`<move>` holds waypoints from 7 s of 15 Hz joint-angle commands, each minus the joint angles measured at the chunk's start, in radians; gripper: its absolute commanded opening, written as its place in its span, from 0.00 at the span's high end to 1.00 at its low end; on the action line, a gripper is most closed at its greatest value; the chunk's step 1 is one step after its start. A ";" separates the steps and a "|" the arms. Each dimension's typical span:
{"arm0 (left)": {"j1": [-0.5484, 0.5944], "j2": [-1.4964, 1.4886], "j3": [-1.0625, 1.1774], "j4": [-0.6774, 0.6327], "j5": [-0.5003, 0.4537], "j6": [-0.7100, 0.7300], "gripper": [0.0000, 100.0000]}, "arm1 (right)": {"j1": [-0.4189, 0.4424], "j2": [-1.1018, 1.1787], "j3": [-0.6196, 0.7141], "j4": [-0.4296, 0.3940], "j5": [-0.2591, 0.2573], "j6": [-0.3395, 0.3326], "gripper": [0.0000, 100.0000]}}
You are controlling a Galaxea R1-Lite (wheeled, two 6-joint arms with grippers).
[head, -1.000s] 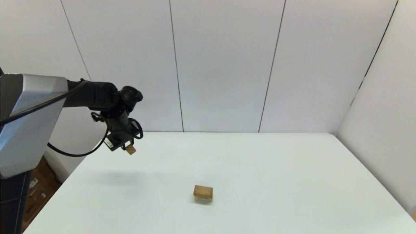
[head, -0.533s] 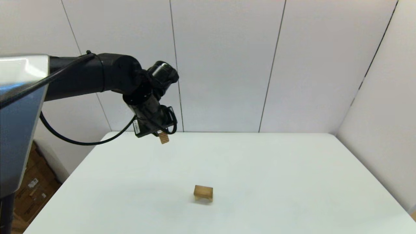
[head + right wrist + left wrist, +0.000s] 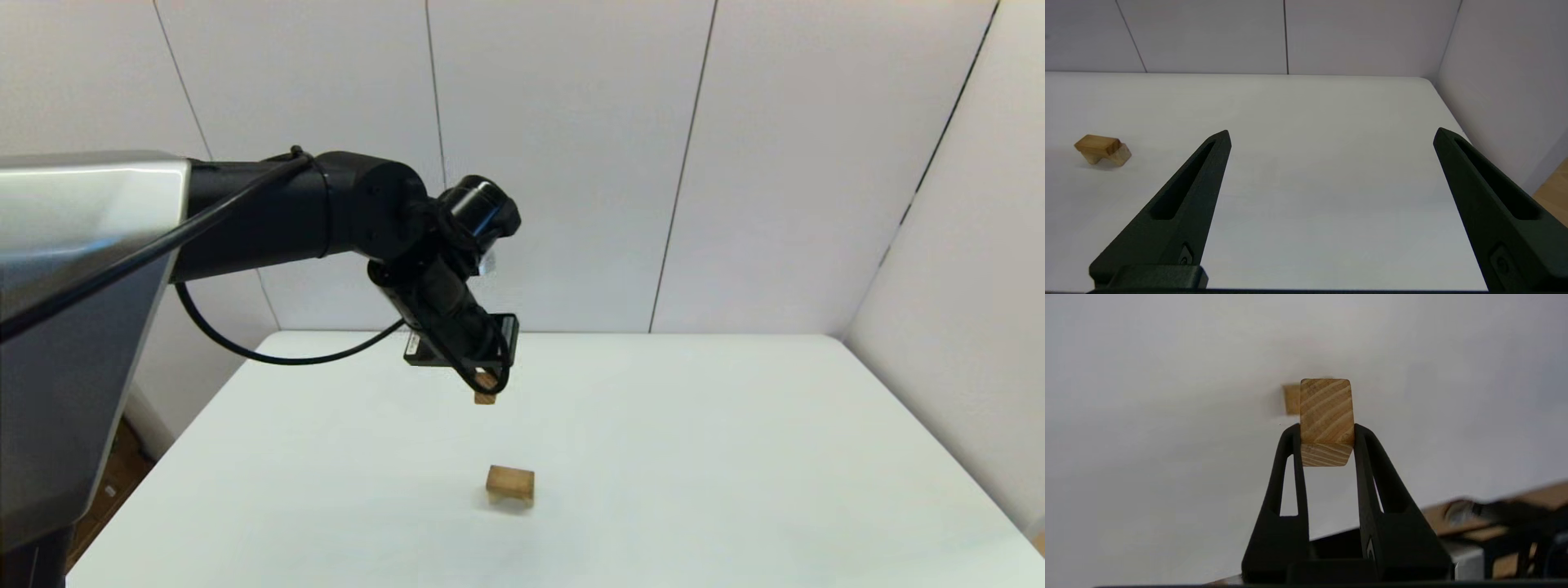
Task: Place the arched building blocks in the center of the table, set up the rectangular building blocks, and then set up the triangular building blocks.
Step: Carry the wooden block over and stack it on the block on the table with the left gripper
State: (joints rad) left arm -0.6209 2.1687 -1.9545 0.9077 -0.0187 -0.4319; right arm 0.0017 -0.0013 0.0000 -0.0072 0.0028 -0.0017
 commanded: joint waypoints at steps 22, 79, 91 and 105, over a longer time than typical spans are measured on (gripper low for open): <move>0.044 0.082 0.078 0.005 -0.331 1.119 1.00 | 0.000 0.000 0.000 0.000 0.000 0.000 0.00; 0.044 0.224 0.209 -0.296 -0.325 1.289 1.00 | 0.000 0.000 0.000 0.000 0.000 0.000 0.00; 0.043 0.226 0.224 -0.279 -0.265 1.292 1.00 | 0.000 0.000 0.000 0.000 0.000 0.000 0.00; 0.033 0.241 0.236 -0.280 -0.257 1.289 1.00 | 0.000 0.000 0.000 0.000 0.000 0.000 0.00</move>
State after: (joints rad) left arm -0.5877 2.4083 -1.7179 0.6234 -0.2747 0.8530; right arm 0.0017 -0.0013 0.0000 -0.0070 0.0028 -0.0019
